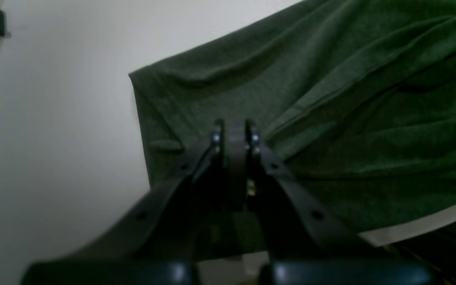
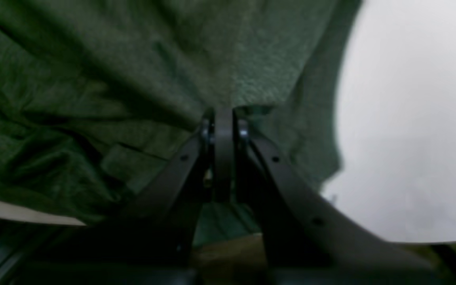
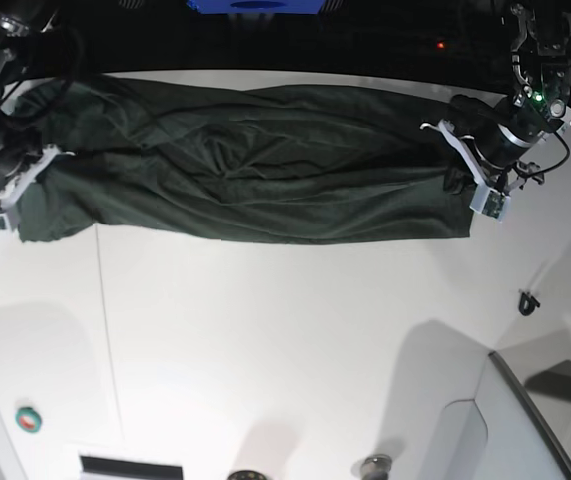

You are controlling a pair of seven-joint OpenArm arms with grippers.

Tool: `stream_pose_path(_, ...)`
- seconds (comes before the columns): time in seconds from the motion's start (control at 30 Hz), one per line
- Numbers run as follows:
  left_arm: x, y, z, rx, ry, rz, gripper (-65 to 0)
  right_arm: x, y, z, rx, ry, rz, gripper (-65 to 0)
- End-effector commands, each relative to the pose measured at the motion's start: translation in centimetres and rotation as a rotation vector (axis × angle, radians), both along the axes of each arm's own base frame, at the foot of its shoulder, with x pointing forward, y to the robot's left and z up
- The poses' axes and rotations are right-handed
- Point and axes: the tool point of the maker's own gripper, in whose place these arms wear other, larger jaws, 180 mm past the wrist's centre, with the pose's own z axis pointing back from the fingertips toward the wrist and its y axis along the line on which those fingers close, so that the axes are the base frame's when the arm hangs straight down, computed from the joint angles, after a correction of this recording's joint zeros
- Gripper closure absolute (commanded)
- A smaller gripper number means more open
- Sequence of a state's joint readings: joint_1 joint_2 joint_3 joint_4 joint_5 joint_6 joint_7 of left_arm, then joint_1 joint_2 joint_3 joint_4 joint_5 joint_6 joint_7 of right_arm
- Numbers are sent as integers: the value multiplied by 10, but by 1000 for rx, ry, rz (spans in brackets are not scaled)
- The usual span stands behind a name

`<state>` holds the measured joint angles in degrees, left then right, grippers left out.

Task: Layout the t-shirt on the table in an organized manner, then fold the t-shirt properly
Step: 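Hold the strip ends with both grippers and smooth the fabric flat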

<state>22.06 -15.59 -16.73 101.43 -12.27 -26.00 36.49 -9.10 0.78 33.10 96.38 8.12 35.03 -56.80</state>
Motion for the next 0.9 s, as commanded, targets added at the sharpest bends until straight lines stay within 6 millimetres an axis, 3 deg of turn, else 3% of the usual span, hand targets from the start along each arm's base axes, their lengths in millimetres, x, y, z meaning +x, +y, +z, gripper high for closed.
stream_pose_path(0.0,9,0,15,4,-55,-14,0,9,-1,10,-9,-37,11,-6)
stream_pose_path(0.1,11,-2,22,12,-71,-23,0,3,-2,7,-13,-1,11,-6)
stream_pose_path(0.57,-12,7,-5,16,35,3,0,-7,4,-15,34,57,3,-8)
stream_pose_path(0.87,-12,15,-8,71,45,-2,0,-7,5,-20,45,44,-4,-8)
